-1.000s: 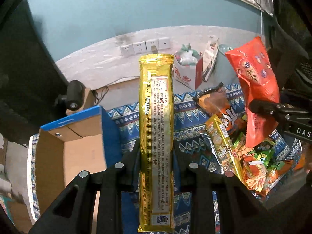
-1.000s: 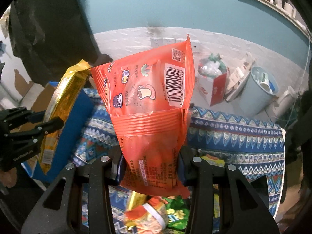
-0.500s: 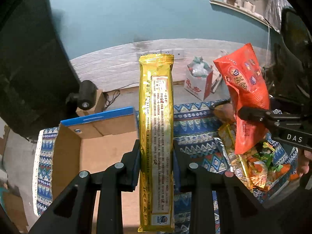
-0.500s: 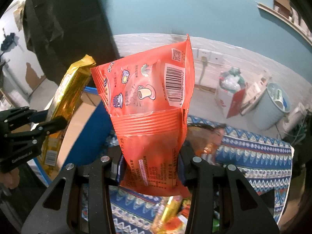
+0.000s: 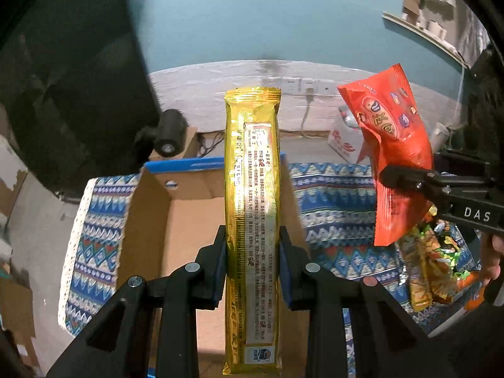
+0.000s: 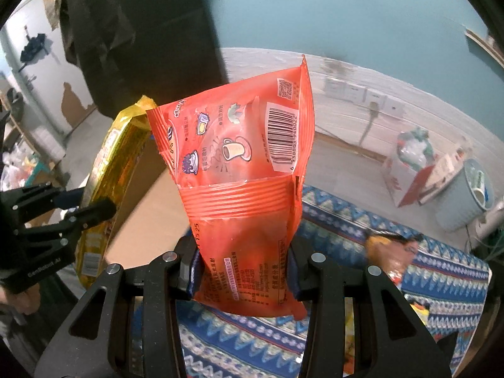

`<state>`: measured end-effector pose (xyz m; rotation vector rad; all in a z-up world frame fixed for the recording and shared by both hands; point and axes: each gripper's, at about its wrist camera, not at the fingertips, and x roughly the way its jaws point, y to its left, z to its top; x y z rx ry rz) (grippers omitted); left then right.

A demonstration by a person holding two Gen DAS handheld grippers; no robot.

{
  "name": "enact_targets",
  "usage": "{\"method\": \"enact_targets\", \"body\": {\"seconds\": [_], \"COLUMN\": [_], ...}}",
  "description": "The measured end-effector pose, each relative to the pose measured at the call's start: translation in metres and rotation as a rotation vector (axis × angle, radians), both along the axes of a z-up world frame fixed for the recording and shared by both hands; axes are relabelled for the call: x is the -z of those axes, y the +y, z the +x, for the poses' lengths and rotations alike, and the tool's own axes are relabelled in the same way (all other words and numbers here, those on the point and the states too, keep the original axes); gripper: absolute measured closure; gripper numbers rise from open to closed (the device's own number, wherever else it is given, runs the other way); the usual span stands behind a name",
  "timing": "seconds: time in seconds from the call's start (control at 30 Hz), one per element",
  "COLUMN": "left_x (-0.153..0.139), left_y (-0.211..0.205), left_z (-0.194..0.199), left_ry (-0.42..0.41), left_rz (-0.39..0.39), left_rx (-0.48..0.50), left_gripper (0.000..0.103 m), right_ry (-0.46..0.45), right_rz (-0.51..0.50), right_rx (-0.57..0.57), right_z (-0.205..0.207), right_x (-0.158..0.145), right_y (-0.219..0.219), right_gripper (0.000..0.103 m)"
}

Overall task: Organize snacks
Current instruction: 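Carry the gold wafer bar with the left gripper while the right gripper carries the red bag to the box, then release the gold bar and red bag into the cardboard box with both grippers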

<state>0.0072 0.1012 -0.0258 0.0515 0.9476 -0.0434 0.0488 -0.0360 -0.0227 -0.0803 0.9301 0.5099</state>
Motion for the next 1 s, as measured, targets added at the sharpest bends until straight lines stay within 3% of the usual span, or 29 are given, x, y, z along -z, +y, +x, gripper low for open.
{"method": "enact_targets", "body": {"seconds": [0.37, 0.53, 0.83, 1.0], "left_x": [0.043, 0.054, 0.074, 0.071], "left_y": [0.065, 0.076, 0.094, 0.093], "left_z": [0.004, 0.004, 0.01, 0.01], "left_ry": [0.106, 0.128, 0.202, 0.204], "left_rz": [-0.017, 0.003, -0.029, -0.028], "left_rx": [-0.125, -0.148, -0.196, -0.201], "left_gripper": [0.074, 0.074, 0.074, 0.071], "right_ry": [0.048, 0.093, 0.152, 0.176], "right_rz": [-0.027, -0.031, -0.053, -0.059], "right_rx": [-0.091, -0.115, -0.142, -0.148], "right_z": [0.014, 0.019, 0.02, 0.019], "right_x": [0.012, 0.023, 0.044, 0.051], "right_y": [0.065, 0.091, 0.119, 0.126], "right_gripper": [0.062, 0.062, 0.062, 0.062]}}
